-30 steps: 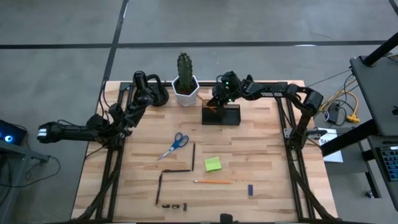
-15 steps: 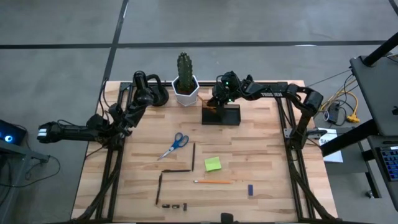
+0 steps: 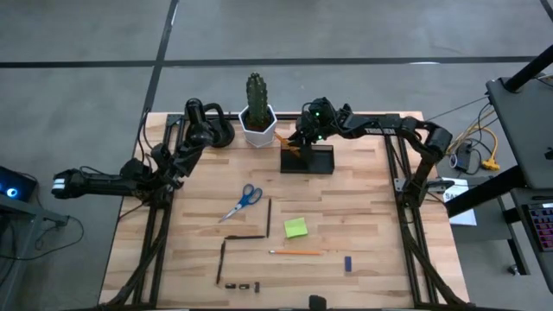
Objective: Pick and place office supplies into organizer
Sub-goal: Put the eraser into the bottom section of the desk organizer
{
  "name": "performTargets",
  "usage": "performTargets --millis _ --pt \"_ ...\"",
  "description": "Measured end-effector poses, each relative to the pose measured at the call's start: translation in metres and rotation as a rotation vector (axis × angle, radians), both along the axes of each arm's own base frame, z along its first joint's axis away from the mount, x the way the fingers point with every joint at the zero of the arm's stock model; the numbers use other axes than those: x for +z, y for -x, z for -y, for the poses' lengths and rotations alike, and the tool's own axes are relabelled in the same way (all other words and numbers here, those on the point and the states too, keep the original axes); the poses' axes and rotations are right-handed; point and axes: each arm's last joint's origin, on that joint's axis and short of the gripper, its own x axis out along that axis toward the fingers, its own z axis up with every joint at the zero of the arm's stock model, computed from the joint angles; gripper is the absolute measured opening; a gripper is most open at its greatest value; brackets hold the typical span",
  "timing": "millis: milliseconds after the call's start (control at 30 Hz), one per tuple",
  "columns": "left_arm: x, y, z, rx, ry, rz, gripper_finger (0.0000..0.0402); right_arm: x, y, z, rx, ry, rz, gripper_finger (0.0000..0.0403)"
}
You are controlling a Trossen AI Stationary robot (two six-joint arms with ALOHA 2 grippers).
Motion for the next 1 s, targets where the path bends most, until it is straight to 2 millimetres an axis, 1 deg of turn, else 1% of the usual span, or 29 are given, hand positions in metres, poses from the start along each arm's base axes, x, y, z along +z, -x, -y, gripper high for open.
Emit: performTargets --millis 267,533,767,1000 --pt "0.0 0.0 0.0 0.0 0.0 0.0 0.013 0.03 0.008 -0.005 -0.038 -0.016 0.071 0.008" --pt "0.0 0.0 0.0 0.0 0.0 0.0 0.013 0.07 0.023 -0.018 -0.068 -0.034 0.157 0.008" --pt "0.0 0.0 0.0 0.0 0.0 0.0 0.013 0.107 0.04 -0.042 -0.05 -0.034 0.22 0.008" --pt "0.0 0.0 0.0 0.0 -0.001 0.0 0.013 0.132 0.054 -0.07 -0.037 -0.111 0.258 0.0079"
